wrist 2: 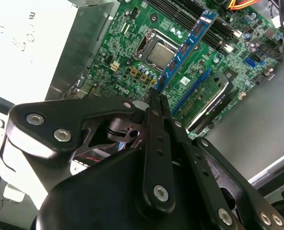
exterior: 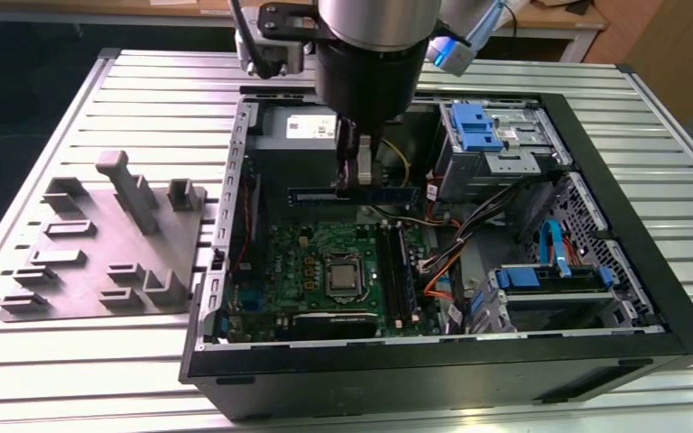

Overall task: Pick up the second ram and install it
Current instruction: 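Pick up the second ram and move it above second insertion slot, then insert the second ram into the second slot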

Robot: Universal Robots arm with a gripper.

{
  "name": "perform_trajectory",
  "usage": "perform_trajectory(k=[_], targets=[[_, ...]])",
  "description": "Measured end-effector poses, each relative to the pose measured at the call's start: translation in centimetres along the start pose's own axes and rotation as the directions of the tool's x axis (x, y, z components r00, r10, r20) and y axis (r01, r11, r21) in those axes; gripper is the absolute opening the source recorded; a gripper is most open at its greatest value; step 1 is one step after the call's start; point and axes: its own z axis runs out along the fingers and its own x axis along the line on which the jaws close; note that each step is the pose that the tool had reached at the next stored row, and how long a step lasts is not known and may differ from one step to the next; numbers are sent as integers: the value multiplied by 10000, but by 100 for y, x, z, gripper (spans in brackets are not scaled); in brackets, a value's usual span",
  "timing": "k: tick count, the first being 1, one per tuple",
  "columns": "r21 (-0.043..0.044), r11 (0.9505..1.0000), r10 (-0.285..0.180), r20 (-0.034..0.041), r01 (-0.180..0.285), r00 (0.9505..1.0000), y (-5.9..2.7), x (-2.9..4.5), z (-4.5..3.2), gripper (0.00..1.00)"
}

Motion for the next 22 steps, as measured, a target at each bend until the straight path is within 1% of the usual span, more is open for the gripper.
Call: perform_trajectory(k=[12,14,22], targets=[[-66,9999,-93,-13,93,10000,-11,10,209,12],[-70,9999,-97,-19,96,10000,-12,10,221,12],[-69,9999,-96,-18,96,10000,-12,11,226,12]])
